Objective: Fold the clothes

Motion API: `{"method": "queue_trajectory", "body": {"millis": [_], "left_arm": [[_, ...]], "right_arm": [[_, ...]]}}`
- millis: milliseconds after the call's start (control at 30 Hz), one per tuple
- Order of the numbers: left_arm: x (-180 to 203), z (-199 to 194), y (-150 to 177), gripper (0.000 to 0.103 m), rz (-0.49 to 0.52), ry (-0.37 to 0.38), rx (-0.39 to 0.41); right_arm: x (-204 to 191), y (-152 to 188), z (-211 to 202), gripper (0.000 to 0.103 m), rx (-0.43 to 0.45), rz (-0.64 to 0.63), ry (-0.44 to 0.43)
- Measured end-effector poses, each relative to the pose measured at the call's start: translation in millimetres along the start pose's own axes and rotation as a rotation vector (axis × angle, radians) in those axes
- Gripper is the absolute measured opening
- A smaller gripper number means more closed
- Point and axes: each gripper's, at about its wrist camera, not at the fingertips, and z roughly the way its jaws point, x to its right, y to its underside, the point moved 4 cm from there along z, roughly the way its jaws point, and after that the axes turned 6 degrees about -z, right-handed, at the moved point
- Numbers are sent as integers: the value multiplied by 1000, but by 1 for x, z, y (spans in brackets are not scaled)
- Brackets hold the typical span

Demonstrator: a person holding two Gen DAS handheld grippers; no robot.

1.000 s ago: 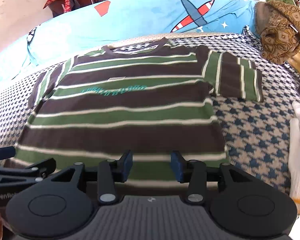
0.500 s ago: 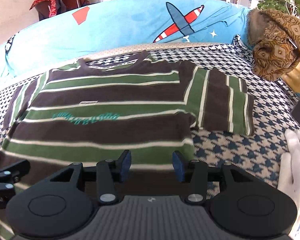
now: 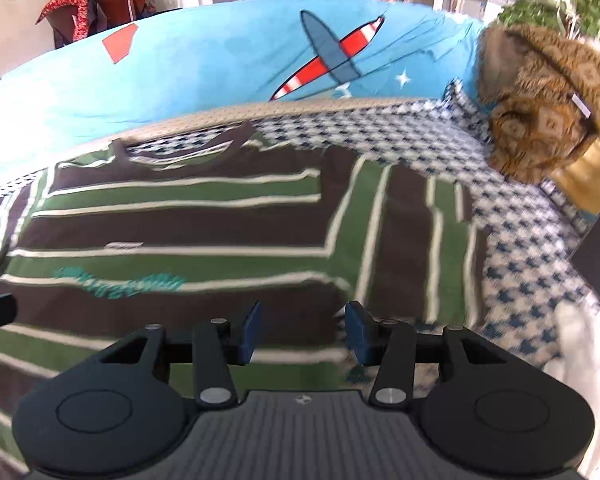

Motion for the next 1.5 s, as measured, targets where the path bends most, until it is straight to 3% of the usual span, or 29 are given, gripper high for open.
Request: {"method": "queue_trajectory", "body": {"millis": [133,267,467,1500], "left_arm": [[-2,5,-1,103,-15,2,-6],[-7,5,1,103,-38,9,-8],[-13,5,4,103,-64,23,-27],[-16,18,19,103,-65,-13,-77]], "right_arm": [[12,-6,5,47,8,33,23],[25,-10,9,68,8,111,10],[32,-15,15,73,21,90,68],[61,-16,23,74,-25,182,155]]}}
